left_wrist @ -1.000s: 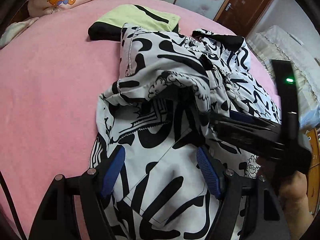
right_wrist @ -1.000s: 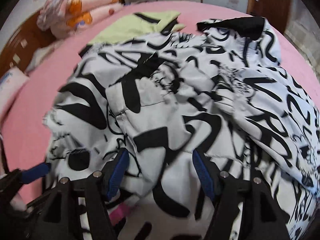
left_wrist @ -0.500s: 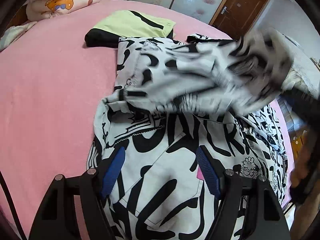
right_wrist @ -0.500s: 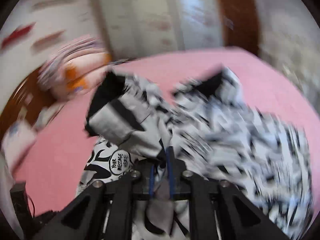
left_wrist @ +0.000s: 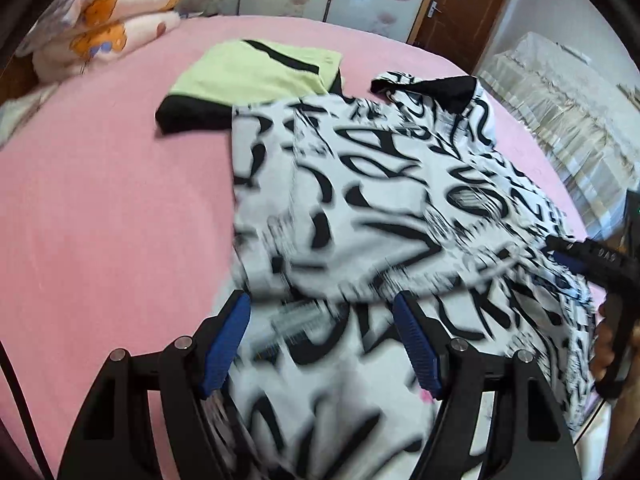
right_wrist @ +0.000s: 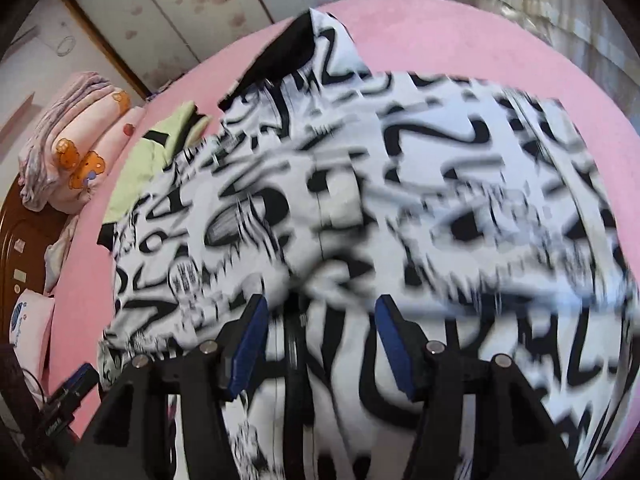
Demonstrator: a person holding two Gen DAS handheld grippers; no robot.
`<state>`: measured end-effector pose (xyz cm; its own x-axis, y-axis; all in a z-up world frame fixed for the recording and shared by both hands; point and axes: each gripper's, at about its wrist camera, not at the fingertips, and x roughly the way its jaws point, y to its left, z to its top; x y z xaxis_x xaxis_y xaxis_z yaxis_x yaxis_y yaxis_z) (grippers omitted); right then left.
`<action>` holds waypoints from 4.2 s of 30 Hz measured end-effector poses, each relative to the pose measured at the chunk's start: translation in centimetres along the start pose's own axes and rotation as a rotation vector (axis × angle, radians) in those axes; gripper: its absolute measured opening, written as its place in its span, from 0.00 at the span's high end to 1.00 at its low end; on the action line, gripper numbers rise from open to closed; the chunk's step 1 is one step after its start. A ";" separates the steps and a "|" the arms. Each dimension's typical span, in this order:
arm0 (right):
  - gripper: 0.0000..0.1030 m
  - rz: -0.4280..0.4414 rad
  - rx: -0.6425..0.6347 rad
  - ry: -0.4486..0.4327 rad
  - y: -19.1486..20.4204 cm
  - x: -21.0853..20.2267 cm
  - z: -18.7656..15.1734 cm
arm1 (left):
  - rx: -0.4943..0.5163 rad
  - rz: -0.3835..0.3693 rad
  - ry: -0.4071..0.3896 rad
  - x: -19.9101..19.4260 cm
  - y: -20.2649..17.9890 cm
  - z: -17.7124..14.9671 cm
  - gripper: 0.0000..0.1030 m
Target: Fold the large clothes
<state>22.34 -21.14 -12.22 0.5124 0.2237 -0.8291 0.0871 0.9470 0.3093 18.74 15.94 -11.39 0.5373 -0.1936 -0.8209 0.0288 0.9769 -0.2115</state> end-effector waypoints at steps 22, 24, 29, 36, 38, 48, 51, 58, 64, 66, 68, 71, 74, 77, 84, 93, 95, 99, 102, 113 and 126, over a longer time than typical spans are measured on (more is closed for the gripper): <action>0.75 -0.068 -0.280 0.057 2.8 7.8 4.7 | -0.181 -0.039 0.157 12.5 5.5 9.3 0.84; 0.77 -0.065 -0.301 -0.024 3.5 5.8 4.8 | -0.147 -0.006 0.109 11.7 4.7 9.4 0.87; 0.77 -0.089 -0.294 -0.168 3.5 3.5 5.0 | -0.090 0.039 0.062 11.5 3.0 9.2 0.85; 0.77 -0.171 -0.175 0.018 0.2 8.7 3.2 | -0.010 0.100 0.085 13.0 1.4 8.7 0.68; 0.75 -0.172 -0.160 0.023 0.2 8.2 3.4 | -0.023 0.093 0.087 13.0 1.7 8.6 0.67; 0.53 -0.192 -0.243 -0.146 3.6 1.4 3.4 | -0.058 0.108 -0.005 6.7 0.1 7.8 0.52; 0.53 -0.135 -0.304 -0.155 6.4 1.1 1.9 | -0.031 0.090 -0.055 4.8 -2.5 5.8 0.52; 0.53 -0.028 -0.484 -0.086 13.4 4.7 -2.9 | -0.087 0.104 -0.049 5.0 -4.7 0.3 0.52; 0.53 -0.136 -0.566 0.039 13.5 8.6 -4.8 | -0.008 0.152 -0.010 6.9 -4.1 -1.9 0.56; 0.53 -0.213 -0.571 0.010 12.2 8.0 -4.5 | 0.019 0.156 -0.007 6.8 -4.1 -1.9 0.57; 0.53 -0.316 -0.553 -0.019 10.4 7.6 -3.8 | 0.013 0.147 -0.004 6.6 -3.9 -1.9 0.57; 0.53 -0.335 -0.460 0.011 6.7 6.9 -2.5 | 0.002 0.133 0.002 6.6 -3.7 -1.9 0.57; 0.55 -0.316 -0.428 0.035 5.5 6.1 -2.2 | 0.004 0.144 0.012 6.6 -3.9 -1.8 0.57; 0.53 -0.404 -0.462 0.024 5.7 5.8 -2.4 | 0.005 0.152 0.027 6.5 -4.1 -1.6 0.56; 0.53 -0.365 -0.355 0.076 5.1 4.7 -1.9 | -0.004 0.131 0.041 4.8 -4.4 -1.2 0.49; 0.53 -0.309 -0.333 0.089 6.9 3.3 -3.0 | 0.014 0.124 -0.034 0.0 -5.2 -1.9 0.39; 0.53 -0.292 -0.331 0.094 7.4 3.1 -3.4 | 0.020 0.122 -0.048 -0.8 -5.4 -2.1 0.39; 0.53 -0.252 -0.344 0.092 8.5 2.7 -4.2 | 0.037 0.122 -0.072 -2.0 -6.0 -2.3 0.38; 0.53 -0.230 -0.361 0.070 9.3 2.4 -4.4 | 0.046 0.115 -0.088 -2.6 -6.2 -2.3 0.37; 0.53 -0.143 -0.370 0.007 11.5 3.9 -0.8 | 0.109 0.188 -0.139 0.4 -5.3 4.2 0.33; 0.53 -0.090 -0.393 -0.025 12.8 11.5 6.7 | 0.048 0.198 -0.015 13.4 -4.2 12.3 0.33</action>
<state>35.03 -7.95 -14.66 0.5386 0.1348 -0.8317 -0.1980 0.9797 0.0305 36.21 10.34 -15.00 0.5488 0.0042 -0.8359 -0.0392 0.9990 -0.0207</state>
